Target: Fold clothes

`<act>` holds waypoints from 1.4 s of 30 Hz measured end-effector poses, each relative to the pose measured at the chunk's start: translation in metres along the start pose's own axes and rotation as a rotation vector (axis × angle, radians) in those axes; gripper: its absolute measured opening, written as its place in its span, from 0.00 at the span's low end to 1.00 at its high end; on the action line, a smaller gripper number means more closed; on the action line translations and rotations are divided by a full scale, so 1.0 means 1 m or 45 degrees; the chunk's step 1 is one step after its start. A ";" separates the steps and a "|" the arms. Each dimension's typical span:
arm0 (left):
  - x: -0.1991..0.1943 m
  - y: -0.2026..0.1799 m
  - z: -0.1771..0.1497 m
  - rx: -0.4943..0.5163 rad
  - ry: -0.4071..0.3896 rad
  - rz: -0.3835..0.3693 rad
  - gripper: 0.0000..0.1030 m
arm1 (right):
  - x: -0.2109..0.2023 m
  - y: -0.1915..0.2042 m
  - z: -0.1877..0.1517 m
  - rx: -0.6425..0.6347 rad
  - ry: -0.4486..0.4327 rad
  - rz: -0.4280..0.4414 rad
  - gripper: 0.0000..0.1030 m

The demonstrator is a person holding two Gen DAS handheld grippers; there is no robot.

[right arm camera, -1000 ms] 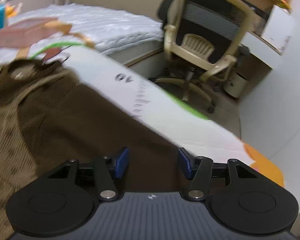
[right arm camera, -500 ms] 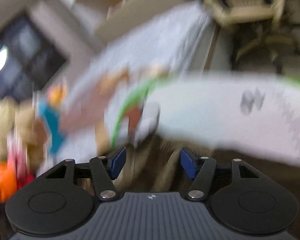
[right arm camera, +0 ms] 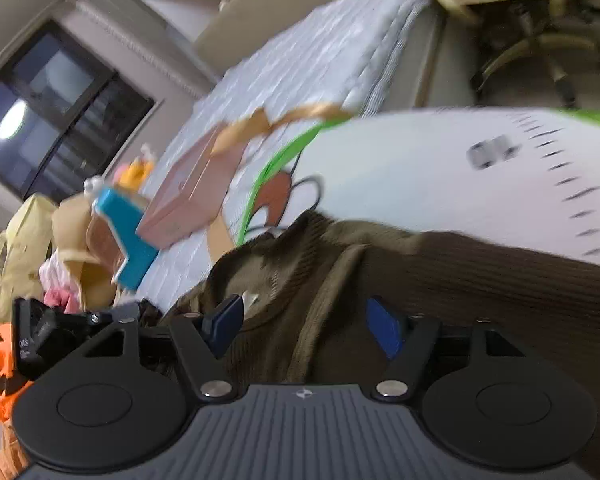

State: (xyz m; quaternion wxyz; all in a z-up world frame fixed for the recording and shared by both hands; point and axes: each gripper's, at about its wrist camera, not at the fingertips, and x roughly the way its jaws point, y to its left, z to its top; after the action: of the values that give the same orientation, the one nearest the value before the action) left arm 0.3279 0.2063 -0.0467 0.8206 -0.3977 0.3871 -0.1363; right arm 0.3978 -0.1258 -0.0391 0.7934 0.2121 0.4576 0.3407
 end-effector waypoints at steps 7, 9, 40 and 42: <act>-0.005 -0.006 0.001 0.019 -0.043 -0.011 0.98 | -0.012 0.010 0.018 -0.005 -0.372 0.014 0.66; -0.001 -0.005 0.002 0.012 -0.039 -0.003 0.98 | -0.013 0.011 0.013 -0.039 -0.335 -0.023 0.66; -0.209 -0.114 -0.278 1.251 -0.456 0.593 1.00 | -0.157 0.118 -0.303 -1.404 0.001 -0.184 0.82; -0.198 -0.115 -0.296 1.269 -0.351 0.537 1.00 | -0.151 0.133 -0.314 -1.488 -0.039 -0.237 0.81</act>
State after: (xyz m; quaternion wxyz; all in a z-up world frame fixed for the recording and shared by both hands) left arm -0.0142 0.0747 0.0313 0.9619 0.1102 0.2362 -0.0826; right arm 0.0257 -0.1387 -0.0193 0.8117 -0.2962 0.1994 0.4621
